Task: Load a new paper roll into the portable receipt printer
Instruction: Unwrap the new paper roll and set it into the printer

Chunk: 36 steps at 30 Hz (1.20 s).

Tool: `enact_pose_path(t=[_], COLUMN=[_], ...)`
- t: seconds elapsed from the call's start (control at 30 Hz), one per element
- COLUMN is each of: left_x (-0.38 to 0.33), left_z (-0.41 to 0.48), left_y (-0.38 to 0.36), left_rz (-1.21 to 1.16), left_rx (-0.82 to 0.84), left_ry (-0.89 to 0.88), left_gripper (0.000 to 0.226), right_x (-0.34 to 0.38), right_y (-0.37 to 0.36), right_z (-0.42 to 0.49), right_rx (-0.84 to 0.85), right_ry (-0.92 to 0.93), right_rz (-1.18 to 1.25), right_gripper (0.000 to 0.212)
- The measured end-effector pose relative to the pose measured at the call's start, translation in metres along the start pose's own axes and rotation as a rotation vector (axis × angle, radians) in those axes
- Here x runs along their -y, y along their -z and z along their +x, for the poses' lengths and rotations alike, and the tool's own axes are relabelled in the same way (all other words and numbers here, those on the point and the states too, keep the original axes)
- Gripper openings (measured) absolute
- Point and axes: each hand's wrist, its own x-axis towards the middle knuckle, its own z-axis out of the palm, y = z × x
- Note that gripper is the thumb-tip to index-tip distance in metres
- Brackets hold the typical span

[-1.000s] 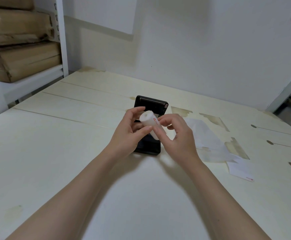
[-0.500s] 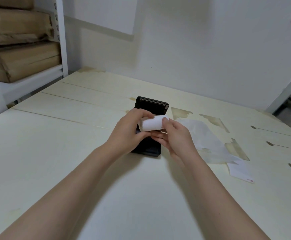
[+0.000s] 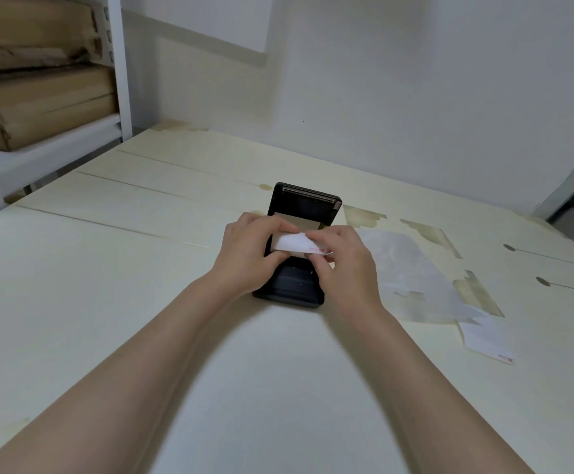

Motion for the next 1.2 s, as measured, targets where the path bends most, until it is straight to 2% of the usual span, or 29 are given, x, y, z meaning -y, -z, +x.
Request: enact_pose_path(t=[0.23,0.4,0.53,0.7,0.77,0.9,1.03,1.13,1.2], left_x=[0.001,0.007,0.009,0.005,0.002,-0.005,-0.010,-0.010,-0.009], left_z=[-0.003,-0.004,-0.015,-0.030,-0.035,-0.039,-0.046,-0.049,-0.049], left_y=[-0.001,0.000,0.009,0.010,0.009,0.012,0.007,0.004,0.004], left_rz=[0.074,0.134,0.140,0.250,0.341,0.463,0.488,0.518,0.525], left_rx=[-0.073,0.042,0.250,0.398,0.363,0.290,0.253,0.275,0.296], left_ry=[0.021,0.062,0.052,-0.050,-0.094,-0.158,-0.208,-0.184,-0.144], left_gripper=[0.031,0.026,0.063,0.111,0.107,0.084,0.048,0.048,0.067], right_x=[-0.004,-0.008,-0.008,-0.009,-0.008,-0.006,-0.005,-0.007,-0.007], right_y=[-0.015,-0.017,-0.012,-0.003,0.001,0.005,0.005,0.008,0.010], right_z=[0.003,0.000,-0.004,-0.013,-0.018,-0.027,-0.036,-0.042,-0.046], right_rx=[-0.039,-0.012,0.034,0.118,0.161,0.235,0.283,0.292,0.296], right_ry=[0.015,0.064,0.068,0.082,0.096,0.127,0.143,0.152,0.169], right_rz=[-0.072,-0.220,-0.221,-0.210,-0.216,-0.239,-0.252,-0.233,-0.221], right_gripper=[0.029,0.023,0.020,0.021,0.022,0.024,0.032,0.028,0.026])
